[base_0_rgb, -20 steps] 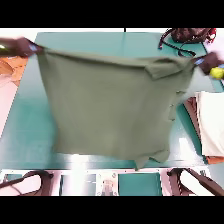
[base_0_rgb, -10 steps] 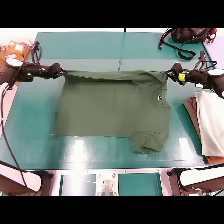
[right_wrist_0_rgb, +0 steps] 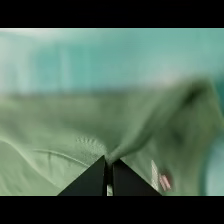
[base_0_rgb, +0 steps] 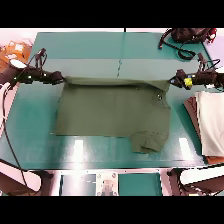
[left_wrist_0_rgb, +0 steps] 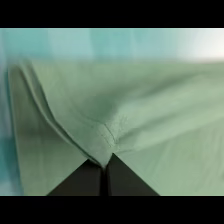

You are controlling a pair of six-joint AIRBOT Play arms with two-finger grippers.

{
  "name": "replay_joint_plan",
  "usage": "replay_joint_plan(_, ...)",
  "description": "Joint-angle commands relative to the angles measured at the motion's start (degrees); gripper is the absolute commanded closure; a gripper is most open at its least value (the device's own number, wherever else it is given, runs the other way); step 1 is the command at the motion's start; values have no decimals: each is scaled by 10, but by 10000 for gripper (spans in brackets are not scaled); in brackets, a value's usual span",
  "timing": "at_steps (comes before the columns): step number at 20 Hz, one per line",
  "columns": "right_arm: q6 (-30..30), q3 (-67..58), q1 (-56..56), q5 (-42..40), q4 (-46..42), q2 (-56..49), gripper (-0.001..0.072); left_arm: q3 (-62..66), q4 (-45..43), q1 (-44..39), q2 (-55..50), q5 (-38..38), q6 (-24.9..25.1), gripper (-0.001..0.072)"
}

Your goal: Fold the shirts.

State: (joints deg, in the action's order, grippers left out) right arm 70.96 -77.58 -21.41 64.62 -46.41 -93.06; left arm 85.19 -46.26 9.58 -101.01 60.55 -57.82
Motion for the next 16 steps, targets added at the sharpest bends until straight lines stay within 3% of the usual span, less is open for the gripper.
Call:
replay_joint_plan(1,10,46,-5,39,-68,20,694,0,-82,1,-1,55,-24,683)
replay_joint_plan(8,8,113,-5,8,-78,20,694,-45,-86,1,-1,16,-21,682)
replay_joint_plan(15,8,113,-5,3,-76,20,692,-47,-76,1,-16,45,-37,682)
replay_joint_plan(16,8,113,-5,4,-76,20,658,-46,-68,1,-16,47,-50,679)
